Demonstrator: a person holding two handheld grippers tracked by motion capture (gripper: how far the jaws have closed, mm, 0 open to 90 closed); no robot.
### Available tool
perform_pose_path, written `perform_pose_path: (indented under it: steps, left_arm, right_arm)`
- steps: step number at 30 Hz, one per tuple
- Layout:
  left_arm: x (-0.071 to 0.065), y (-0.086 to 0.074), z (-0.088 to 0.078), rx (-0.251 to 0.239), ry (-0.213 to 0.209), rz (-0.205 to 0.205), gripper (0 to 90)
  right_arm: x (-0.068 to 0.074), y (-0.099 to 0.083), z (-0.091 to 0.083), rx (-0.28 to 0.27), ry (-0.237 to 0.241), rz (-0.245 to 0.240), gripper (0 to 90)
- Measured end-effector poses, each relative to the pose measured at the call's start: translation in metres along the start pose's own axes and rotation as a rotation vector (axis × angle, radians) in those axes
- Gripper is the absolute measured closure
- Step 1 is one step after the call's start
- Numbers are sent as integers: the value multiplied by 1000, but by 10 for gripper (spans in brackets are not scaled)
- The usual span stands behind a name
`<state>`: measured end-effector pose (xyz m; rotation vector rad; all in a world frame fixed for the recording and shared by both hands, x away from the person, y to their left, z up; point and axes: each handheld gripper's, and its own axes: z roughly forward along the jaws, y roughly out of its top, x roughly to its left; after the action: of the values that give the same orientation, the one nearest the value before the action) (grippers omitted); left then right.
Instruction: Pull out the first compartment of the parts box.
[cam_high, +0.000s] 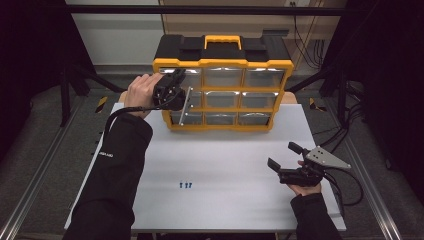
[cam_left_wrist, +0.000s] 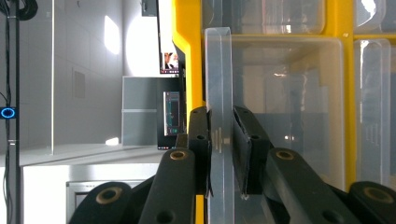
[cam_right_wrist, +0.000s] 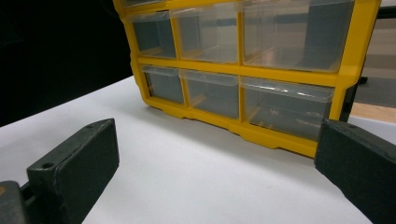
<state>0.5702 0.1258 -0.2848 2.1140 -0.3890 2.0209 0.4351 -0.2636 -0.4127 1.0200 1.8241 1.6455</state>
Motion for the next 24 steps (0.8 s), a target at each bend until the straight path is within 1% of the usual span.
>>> perform_pose_path:
  steps: [2,3,4,5,6,8,10,11,13,14,17,18,20,21,23,24]
  left_arm:
    - [-1,0,-2,1,-5,-11,781]
    - [-1,1,-2,-4,0,3,781]
    - [0,1,-4,2,1,8,781]
    - [0,1,-5,-4,5,14,781]
    - [-1,2,-6,-1,4,10,781]
    - [0,2,-9,-4,7,20,781]
    - [-1,2,-12,-5,8,15,782]
    - [-1,2,-13,-8,11,22,782]
    - [-2,2,-16,-18,14,17,783]
    - [-2,3,-19,-18,16,26,783]
    - [-4,1,-23,-29,14,7,783]
    - [-3,2,-25,-23,19,21,784]
    - [-3,3,-27,-27,25,27,784]
    - [-3,3,-28,-32,25,17,784]
    - [-4,4,-31,-36,26,16,784]
    - [-4,4,-32,-35,30,25,784]
  right_arm:
    - [0,0,0,-3,-1,-4,5]
    - [-1,0,0,-4,-7,-9,5]
    - [-1,0,0,-5,-7,-9,5]
    - [-1,0,0,-5,-7,-9,5]
    - [-1,0,0,-6,-8,-8,6]
    - [-1,0,0,-5,-9,-12,5]
    - [-1,0,0,-3,-9,-12,6]
    - [-1,0,0,-6,-8,-11,5]
    - [0,0,-1,-6,-4,-6,5]
    - [-1,0,-1,-7,-5,-7,5]
    - [0,0,0,-7,-5,-3,5]
    - [0,0,0,-7,-8,-8,5]
    - [0,0,0,-3,-5,-6,5]
    - [1,0,0,1,-7,-2,6]
    - [1,0,0,0,-7,-2,6]
    - [1,0,0,-1,-3,-2,6]
